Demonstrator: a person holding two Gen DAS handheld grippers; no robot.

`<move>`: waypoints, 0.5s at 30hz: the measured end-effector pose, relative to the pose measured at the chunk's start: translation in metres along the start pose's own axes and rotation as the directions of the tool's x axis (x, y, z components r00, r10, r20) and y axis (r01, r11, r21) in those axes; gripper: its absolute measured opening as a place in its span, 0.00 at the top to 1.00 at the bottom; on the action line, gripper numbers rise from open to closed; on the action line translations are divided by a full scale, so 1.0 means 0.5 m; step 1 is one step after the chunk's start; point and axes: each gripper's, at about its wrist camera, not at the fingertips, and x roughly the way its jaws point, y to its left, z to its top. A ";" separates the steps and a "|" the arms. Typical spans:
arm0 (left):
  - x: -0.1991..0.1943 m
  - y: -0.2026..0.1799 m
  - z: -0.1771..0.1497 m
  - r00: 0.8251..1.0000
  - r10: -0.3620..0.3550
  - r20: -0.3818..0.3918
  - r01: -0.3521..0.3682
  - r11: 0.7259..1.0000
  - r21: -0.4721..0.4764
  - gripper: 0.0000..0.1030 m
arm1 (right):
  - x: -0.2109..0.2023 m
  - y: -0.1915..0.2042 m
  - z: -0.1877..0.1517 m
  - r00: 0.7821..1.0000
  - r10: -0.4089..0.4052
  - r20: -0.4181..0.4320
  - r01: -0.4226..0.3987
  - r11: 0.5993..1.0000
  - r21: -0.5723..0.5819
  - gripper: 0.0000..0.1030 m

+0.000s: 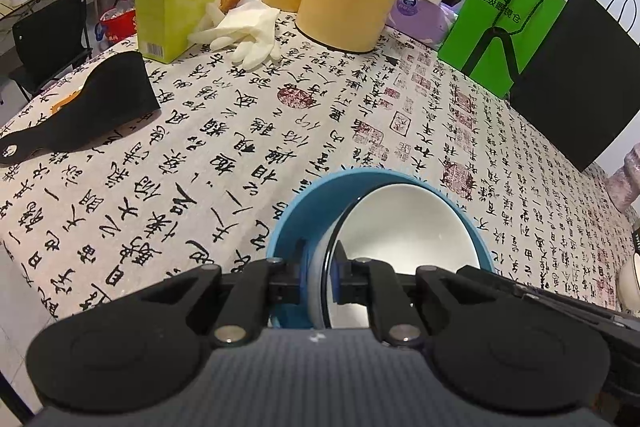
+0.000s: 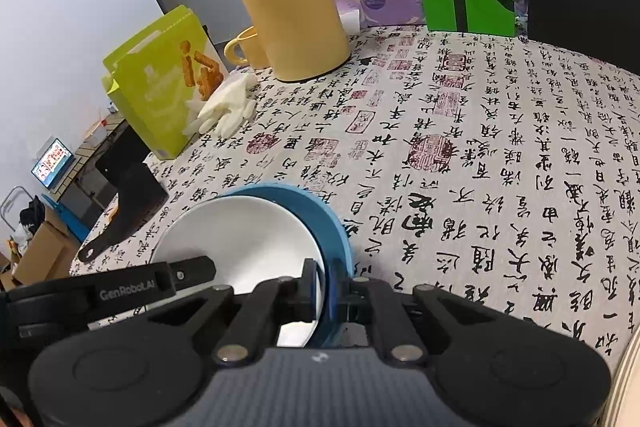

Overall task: Organize plates and bowls
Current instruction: 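Settle the white bowl flat inside the blue bowl with both grippers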

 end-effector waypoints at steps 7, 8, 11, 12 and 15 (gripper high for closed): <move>0.004 -0.023 -0.005 0.998 0.062 0.021 -0.063 0.997 0.052 0.88 | -0.001 0.002 -0.002 1.000 -0.002 0.014 0.002 1.000 0.003 0.95; 0.005 -0.024 -0.005 0.998 0.065 0.022 -0.066 0.996 0.056 0.88 | -0.001 0.002 -0.002 1.000 -0.002 0.015 0.002 1.000 0.004 0.95; 0.008 -0.030 -0.005 0.996 0.087 0.024 -0.088 0.993 0.076 0.88 | -0.004 0.003 -0.001 1.000 0.002 0.020 -0.002 1.000 0.003 0.95; 0.009 -0.033 -0.006 0.995 0.095 0.024 -0.097 0.992 0.082 0.87 | -0.005 0.004 -0.001 1.000 0.001 0.023 -0.002 1.000 0.002 0.95; 0.009 -0.035 -0.006 0.995 0.100 0.023 -0.102 0.991 0.086 0.87 | -0.007 0.003 0.000 1.000 0.001 0.024 -0.001 1.000 0.003 0.95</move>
